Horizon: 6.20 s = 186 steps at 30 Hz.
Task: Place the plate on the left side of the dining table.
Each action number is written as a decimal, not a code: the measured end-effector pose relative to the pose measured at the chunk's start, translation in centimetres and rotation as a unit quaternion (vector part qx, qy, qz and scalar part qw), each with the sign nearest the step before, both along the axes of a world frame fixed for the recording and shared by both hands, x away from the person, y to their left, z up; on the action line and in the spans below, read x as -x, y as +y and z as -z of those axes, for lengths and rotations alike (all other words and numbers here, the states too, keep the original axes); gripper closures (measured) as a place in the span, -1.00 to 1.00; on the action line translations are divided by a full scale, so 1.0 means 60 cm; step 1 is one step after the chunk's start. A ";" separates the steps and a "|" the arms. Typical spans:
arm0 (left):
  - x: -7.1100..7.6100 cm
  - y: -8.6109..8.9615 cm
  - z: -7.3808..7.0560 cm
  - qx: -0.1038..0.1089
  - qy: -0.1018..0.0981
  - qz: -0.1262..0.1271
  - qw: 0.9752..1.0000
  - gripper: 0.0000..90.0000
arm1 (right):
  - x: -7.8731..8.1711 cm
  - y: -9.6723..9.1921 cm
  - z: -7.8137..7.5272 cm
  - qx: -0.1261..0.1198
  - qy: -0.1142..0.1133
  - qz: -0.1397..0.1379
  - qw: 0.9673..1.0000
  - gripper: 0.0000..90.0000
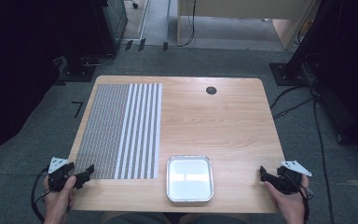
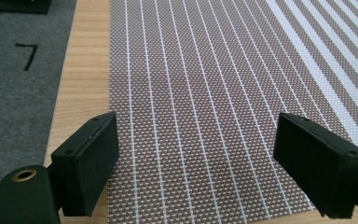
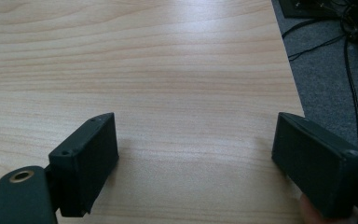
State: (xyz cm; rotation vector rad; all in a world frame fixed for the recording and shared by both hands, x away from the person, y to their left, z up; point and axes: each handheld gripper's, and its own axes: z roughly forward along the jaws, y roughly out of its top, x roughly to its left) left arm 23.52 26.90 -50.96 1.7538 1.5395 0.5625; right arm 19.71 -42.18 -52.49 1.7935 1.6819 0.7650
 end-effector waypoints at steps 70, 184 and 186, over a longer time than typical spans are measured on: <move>0.007 -0.184 -0.020 0.011 -0.012 0.086 0.996 -0.70 | 0.006 0.139 -0.045 -0.034 -0.067 -0.039 0.996 -0.62; 0.051 -0.429 -0.017 0.009 -0.009 0.194 0.981 0.71 | 0.022 0.279 -0.047 -0.235 -0.013 -0.055 0.970 0.98; 0.053 -0.430 -0.018 0.008 -0.014 0.191 0.981 0.64 | 0.025 0.279 -0.050 -0.236 -0.022 -0.049 0.970 0.99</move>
